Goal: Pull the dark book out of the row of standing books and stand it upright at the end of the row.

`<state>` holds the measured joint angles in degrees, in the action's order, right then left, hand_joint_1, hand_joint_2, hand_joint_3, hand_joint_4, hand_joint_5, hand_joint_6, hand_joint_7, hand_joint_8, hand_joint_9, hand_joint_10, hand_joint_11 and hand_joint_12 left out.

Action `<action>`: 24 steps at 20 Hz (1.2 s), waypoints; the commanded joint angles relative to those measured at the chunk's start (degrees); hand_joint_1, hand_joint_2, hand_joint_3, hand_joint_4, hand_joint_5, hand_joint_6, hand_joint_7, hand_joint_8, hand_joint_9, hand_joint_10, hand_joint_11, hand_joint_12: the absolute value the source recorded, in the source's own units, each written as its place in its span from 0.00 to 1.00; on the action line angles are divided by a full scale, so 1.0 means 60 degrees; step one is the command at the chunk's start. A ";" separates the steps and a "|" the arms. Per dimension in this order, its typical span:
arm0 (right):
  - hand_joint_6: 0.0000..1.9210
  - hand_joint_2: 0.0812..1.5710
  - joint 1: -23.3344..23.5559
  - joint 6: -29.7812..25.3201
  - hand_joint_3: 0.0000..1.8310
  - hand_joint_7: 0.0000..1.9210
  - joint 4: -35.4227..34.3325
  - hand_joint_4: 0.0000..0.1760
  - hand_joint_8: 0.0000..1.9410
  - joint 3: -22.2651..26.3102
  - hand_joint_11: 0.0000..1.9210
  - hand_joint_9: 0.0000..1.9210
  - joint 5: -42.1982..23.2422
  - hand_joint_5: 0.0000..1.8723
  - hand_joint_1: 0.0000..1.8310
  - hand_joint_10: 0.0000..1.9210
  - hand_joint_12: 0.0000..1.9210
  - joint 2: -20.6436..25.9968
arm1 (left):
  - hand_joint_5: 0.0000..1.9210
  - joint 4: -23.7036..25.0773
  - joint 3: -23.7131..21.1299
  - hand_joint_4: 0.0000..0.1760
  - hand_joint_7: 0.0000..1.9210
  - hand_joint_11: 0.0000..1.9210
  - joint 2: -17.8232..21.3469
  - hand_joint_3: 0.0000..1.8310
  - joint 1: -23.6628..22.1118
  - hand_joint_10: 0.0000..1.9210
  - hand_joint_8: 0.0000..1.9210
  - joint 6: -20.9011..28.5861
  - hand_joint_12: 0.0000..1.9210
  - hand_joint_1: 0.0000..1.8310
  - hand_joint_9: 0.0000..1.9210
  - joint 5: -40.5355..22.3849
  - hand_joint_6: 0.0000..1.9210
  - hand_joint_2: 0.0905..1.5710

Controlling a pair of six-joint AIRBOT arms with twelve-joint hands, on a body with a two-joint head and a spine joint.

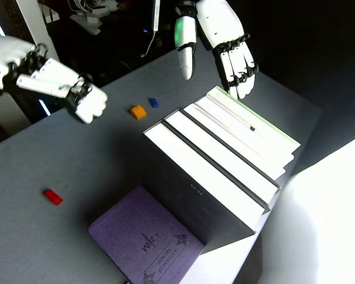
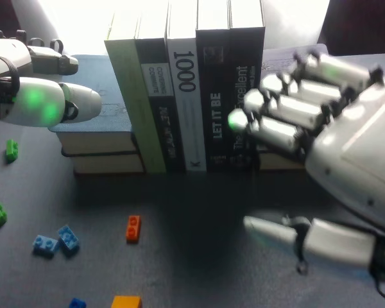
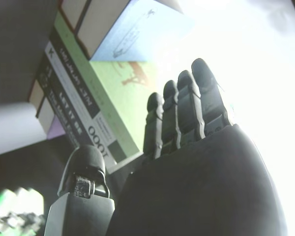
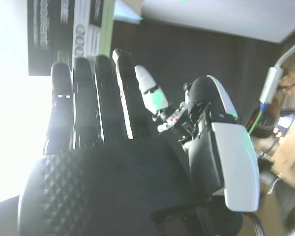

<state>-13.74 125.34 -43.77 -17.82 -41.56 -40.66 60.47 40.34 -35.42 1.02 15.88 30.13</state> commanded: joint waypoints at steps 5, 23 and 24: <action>0.00 0.73 0.0663 0.0918 0.00 0.09 0.0548 0.14 0.00 0.0010 0.00 0.04 -0.2652 0.16 0.00 0.00 0.13 -0.0888 | 0.08 0.0435 0.0012 0.18 0.07 0.00 0.0124 0.00 -0.0064 0.00 0.00 -0.0020 0.19 0.00 0.05 -0.0298 0.00 0.81; 0.01 0.75 0.2190 -0.0169 0.00 0.11 0.0521 0.00 0.00 -0.2689 0.00 0.02 -0.2745 0.42 0.00 0.00 0.00 -0.2894 | 0.08 0.0440 0.0020 0.22 0.08 0.00 0.0125 0.00 -0.0081 0.00 0.00 -0.0021 0.21 0.00 0.07 -0.0224 0.00 0.81; 0.01 0.75 0.2188 -0.0219 0.00 0.11 0.0520 0.00 0.00 -0.2860 0.00 0.02 -0.2661 0.42 0.00 0.00 0.00 -0.2965 | 0.08 0.0439 0.0020 0.22 0.08 0.00 0.0125 0.00 -0.0077 0.00 0.00 -0.0021 0.21 0.00 0.06 -0.0223 0.00 0.80</action>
<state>-1.28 124.36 -45.15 -35.88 -53.49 -59.13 60.38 40.34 -35.42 1.06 15.88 30.48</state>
